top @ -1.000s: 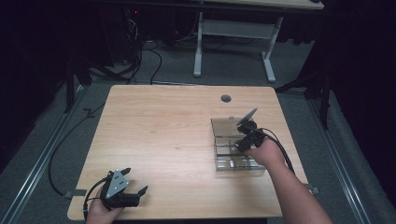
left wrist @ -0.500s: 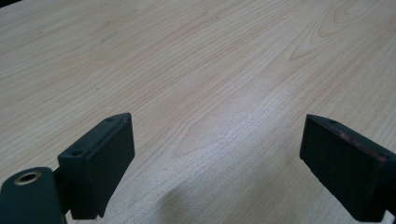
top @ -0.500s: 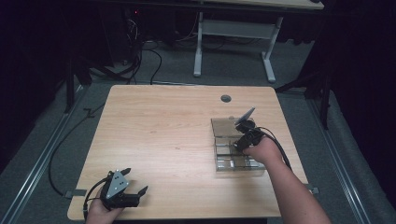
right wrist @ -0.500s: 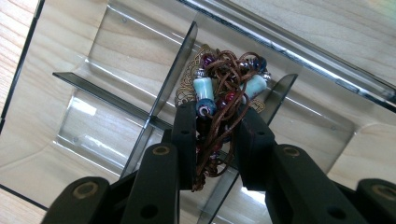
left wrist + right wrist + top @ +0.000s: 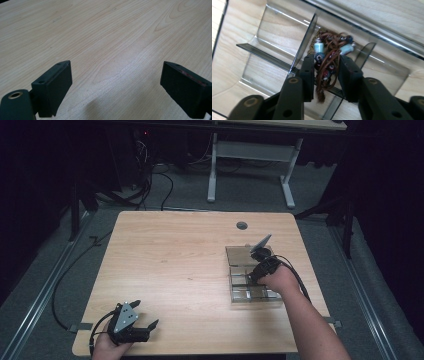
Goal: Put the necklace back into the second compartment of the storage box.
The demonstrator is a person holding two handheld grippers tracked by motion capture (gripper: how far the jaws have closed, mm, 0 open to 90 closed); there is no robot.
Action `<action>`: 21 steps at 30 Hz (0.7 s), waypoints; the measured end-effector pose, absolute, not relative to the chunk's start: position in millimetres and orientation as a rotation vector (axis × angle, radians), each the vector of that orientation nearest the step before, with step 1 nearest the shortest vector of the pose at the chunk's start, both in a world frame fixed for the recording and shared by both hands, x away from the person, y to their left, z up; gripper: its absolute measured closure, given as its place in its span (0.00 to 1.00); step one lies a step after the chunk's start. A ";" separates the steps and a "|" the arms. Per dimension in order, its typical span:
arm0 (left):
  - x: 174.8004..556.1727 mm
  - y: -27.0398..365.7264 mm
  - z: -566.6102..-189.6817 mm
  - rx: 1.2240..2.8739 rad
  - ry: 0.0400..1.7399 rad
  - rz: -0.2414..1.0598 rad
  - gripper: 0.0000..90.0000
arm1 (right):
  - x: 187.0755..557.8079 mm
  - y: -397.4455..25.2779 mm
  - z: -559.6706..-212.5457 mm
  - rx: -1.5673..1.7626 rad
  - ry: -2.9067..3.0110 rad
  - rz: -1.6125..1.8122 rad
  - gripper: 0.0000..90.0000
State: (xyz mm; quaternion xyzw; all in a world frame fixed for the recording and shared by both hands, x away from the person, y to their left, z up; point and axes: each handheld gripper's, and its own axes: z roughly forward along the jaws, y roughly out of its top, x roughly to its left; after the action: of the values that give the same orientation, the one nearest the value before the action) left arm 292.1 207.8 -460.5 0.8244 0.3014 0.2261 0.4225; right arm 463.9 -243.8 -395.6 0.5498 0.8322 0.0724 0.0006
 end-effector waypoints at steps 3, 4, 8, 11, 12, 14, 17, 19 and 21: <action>291.9 207.8 -460.5 2.064 0.755 0.568 0.12 | 459.7 -244.9 -385.6 1.732 2.590 0.263 0.69; 292.0 207.7 -460.5 2.065 0.755 0.568 0.12 | 456.1 -245.9 -379.6 1.719 2.584 0.282 0.70; 291.9 207.4 -460.6 2.067 0.755 0.570 0.12 | 449.0 -248.1 -370.6 1.710 2.578 0.300 0.74; 292.0 206.7 -460.7 2.072 0.755 0.570 0.13 | 444.2 -247.3 -367.5 1.711 2.590 0.301 0.80; 291.9 206.6 -460.7 2.072 0.754 0.570 0.13 | 443.2 -245.4 -370.0 1.684 2.618 0.292 0.84; 291.8 206.8 -460.7 2.070 0.753 0.571 0.13 | 442.7 -243.4 -371.1 1.697 2.616 0.274 0.88; 291.7 207.4 -460.6 2.066 0.753 0.568 0.13 | 446.4 -241.4 -376.3 1.673 2.627 0.249 0.95; 291.8 207.6 -460.5 2.066 0.755 0.567 0.13 | 449.3 -241.0 -379.4 1.675 2.625 0.224 0.96; 291.8 207.7 -460.5 2.065 0.755 0.566 0.13 | 452.8 -241.9 -383.1 1.676 2.616 0.199 0.96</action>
State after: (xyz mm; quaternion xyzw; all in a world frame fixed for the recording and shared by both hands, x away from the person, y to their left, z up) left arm 291.8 207.7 -460.5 0.8246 0.3013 0.2262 0.4220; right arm 452.8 -241.9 -383.1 0.5383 0.8402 0.0638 0.0140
